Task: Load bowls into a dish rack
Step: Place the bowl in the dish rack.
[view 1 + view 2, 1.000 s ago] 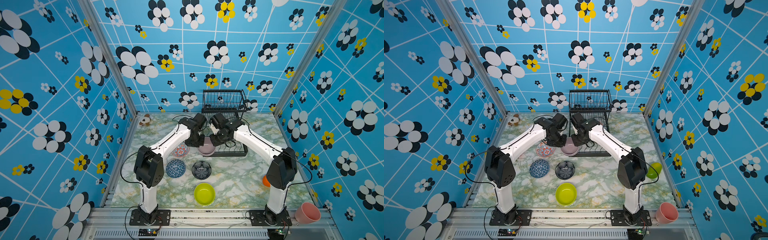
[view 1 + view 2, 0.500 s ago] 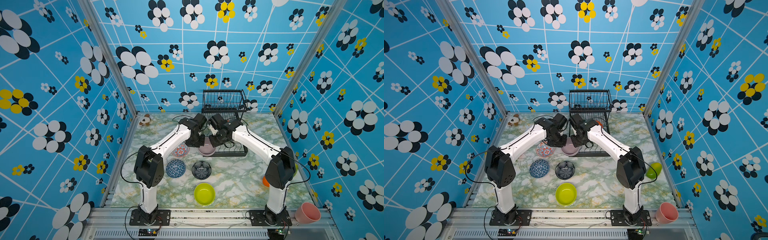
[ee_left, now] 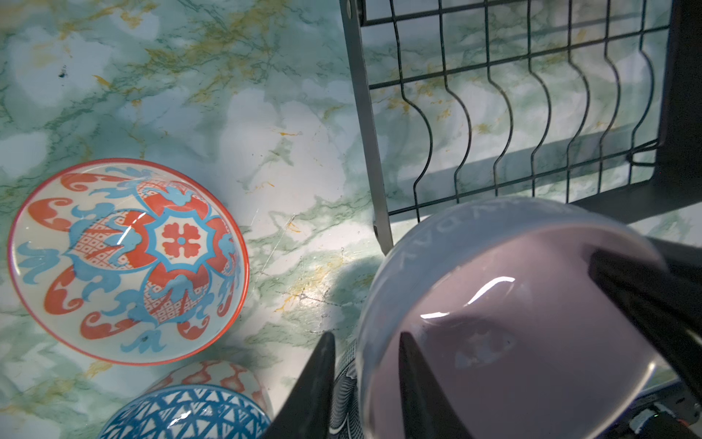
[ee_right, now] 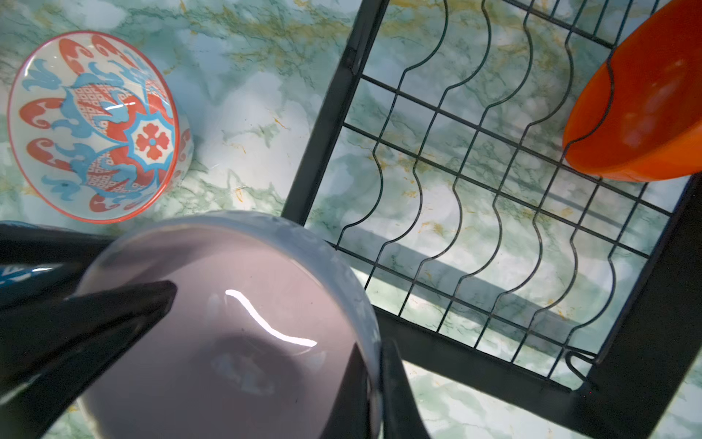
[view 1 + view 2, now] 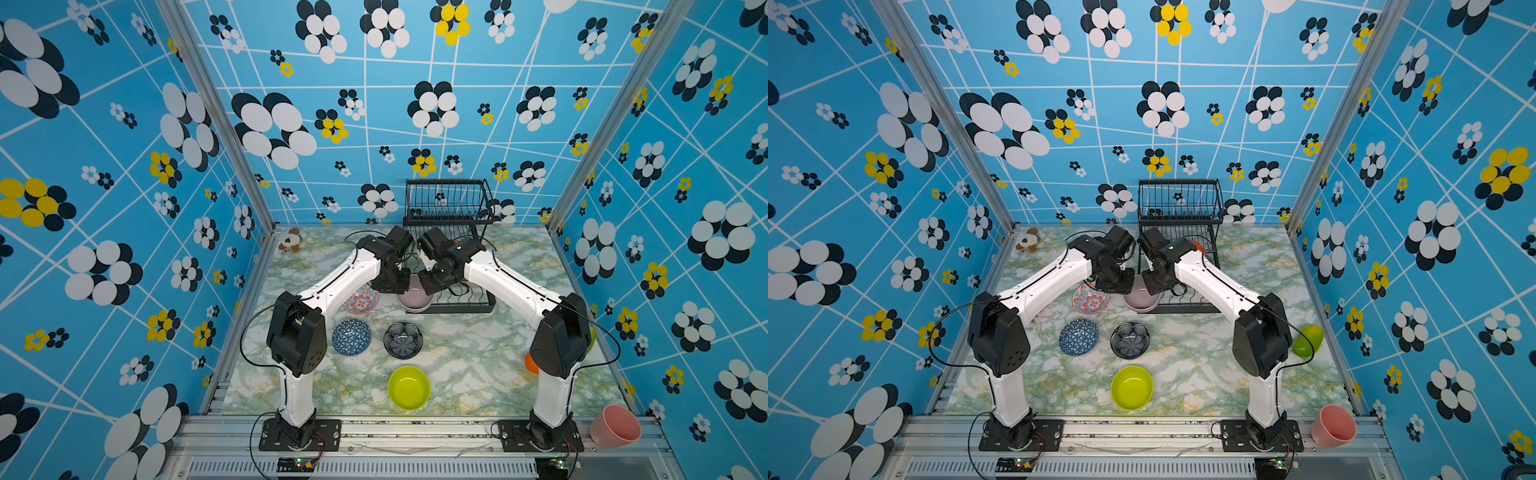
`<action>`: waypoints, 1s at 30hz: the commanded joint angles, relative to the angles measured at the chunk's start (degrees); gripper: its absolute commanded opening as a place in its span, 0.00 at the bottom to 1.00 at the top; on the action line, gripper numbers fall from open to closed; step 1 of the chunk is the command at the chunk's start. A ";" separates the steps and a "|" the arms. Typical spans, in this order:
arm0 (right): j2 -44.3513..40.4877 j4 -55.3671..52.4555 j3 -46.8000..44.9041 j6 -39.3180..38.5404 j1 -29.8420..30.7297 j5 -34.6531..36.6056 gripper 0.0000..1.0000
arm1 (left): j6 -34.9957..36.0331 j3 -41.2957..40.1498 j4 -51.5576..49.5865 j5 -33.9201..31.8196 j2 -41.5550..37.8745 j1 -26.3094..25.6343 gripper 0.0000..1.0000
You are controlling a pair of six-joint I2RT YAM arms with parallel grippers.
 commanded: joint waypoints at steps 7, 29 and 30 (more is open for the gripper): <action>-2.63 3.66 -2.33 2.40 0.28 3.01 0.00 | 1.17 -1.50 2.19 2.02 -3.43 0.37 0.60; -6.00 6.60 -4.20 2.64 -2.01 14.13 0.00 | 1.75 -17.98 17.83 3.69 -25.45 6.30 0.69; -6.07 6.74 -4.06 2.48 -2.01 15.06 0.00 | 1.90 -19.64 19.13 3.65 -25.91 6.85 0.68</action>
